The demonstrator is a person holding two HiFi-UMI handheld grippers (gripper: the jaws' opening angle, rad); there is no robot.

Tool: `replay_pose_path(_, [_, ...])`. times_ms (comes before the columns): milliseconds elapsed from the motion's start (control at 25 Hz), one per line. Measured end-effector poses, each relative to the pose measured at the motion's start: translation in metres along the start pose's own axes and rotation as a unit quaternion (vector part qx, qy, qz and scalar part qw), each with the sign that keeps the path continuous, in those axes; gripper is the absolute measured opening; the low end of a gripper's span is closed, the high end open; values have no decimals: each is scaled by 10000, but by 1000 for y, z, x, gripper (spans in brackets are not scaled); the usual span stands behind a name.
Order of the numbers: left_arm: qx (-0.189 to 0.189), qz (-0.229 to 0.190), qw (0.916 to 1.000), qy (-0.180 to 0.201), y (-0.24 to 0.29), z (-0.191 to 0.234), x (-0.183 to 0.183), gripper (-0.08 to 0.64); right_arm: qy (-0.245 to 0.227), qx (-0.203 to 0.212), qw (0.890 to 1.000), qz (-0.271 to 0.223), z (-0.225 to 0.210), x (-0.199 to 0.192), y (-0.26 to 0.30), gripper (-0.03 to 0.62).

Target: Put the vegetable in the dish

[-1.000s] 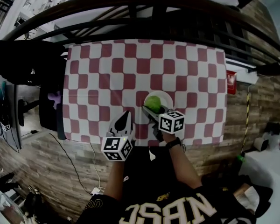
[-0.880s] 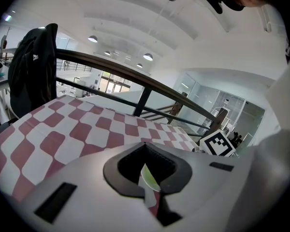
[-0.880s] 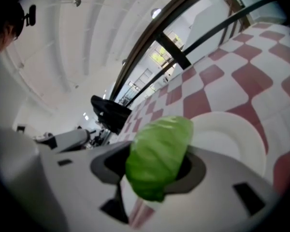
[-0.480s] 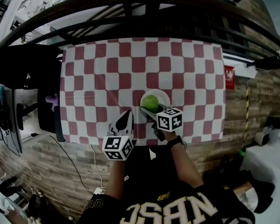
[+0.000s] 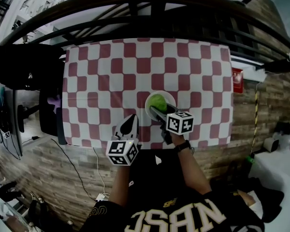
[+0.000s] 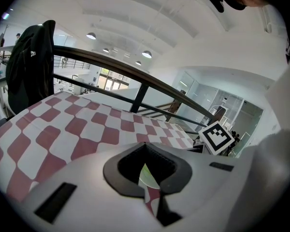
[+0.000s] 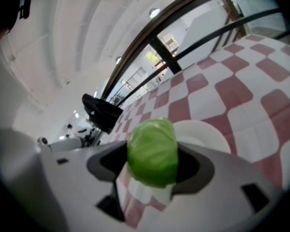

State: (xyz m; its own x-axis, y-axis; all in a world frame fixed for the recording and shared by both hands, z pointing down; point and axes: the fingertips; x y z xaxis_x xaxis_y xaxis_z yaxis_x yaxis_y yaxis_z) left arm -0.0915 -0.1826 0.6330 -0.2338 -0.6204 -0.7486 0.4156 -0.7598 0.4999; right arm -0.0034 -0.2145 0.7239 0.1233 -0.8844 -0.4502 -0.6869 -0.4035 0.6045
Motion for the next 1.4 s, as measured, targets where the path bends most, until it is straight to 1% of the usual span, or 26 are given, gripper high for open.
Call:
replay_pose_path(40, [-6, 9, 10000, 4, 0, -1, -1, 17, 48, -35, 10000, -19, -2, 1, -2, 278])
replay_pose_path(120, [-22, 25, 10000, 17, -1, -3, -2, 17, 0, -164, 9999, 4, -8, 0, -7, 288])
replay_pose_path(240, [-45, 38, 10000, 32, 0, -7, -4, 17, -155, -527, 9985, 26, -23, -2, -17, 314])
replay_pose_path(320, [-52, 50, 10000, 38, 0, -9, -5, 17, -152, -683, 9975, 6, -33, -2, -23, 324])
replay_pose_path(360, [-57, 55, 10000, 44, 0, -10, -6, 17, -86, -699, 9975, 9, -38, -3, -25, 324])
replay_pose_path(480, [-80, 78, 9999, 86, 2, -14, -9, 17, 258, -570, 9980, 15, -43, -3, -27, 327])
replay_pose_path(520, [-92, 89, 9999, 97, 2, -15, -9, 17, 280, -581, 9979, 6, -44, -2, -27, 327])
replay_pose_path(560, [-104, 100, 9998, 106, 3, -17, -10, 17, 208, -657, 9976, -2, -45, -1, -27, 327])
replay_pose_path(680, [-141, 125, 9997, 123, 5, -22, -11, 17, -289, -1018, 9944, 70, -49, 3, -28, 328])
replay_pose_path(760, [-153, 139, 9997, 131, 6, -23, -12, 17, -478, -1030, 9933, 227, -49, 2, -27, 331])
replay_pose_path(880, [-153, 152, 9997, 136, 9, -23, -12, 17, -504, -933, 9937, 365, -45, -1, -22, 333])
replay_pose_path(1080, [-148, 90, 9997, 195, 16, -27, 0, 17, -627, -992, 9926, 305, -39, 5, -12, 333])
replay_pose_path(1200, [-115, 24, 9996, 238, 11, -33, 5, 17, -718, -1186, 9897, 359, -43, 2, -21, 333])
replay_pose_path(1280, [-116, -85, 9993, 352, 6, -39, 16, 17, -942, -1313, 9866, 210, -40, 11, -33, 331])
replay_pose_path(1400, [-83, -393, 9979, 513, -2, -47, 45, 17, -1211, -1098, 9863, -244, -17, 45, -54, 331])
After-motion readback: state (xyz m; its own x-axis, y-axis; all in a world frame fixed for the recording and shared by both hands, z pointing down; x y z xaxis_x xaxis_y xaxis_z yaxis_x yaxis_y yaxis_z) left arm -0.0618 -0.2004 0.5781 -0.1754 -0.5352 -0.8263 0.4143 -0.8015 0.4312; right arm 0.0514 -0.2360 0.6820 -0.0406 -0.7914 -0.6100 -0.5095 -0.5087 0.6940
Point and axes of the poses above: the fingertips, and each gripper's own axes: y forward along the fingers, z to its left, x out of its top, and after that the axes turned 2 degrees about -x, right-handed
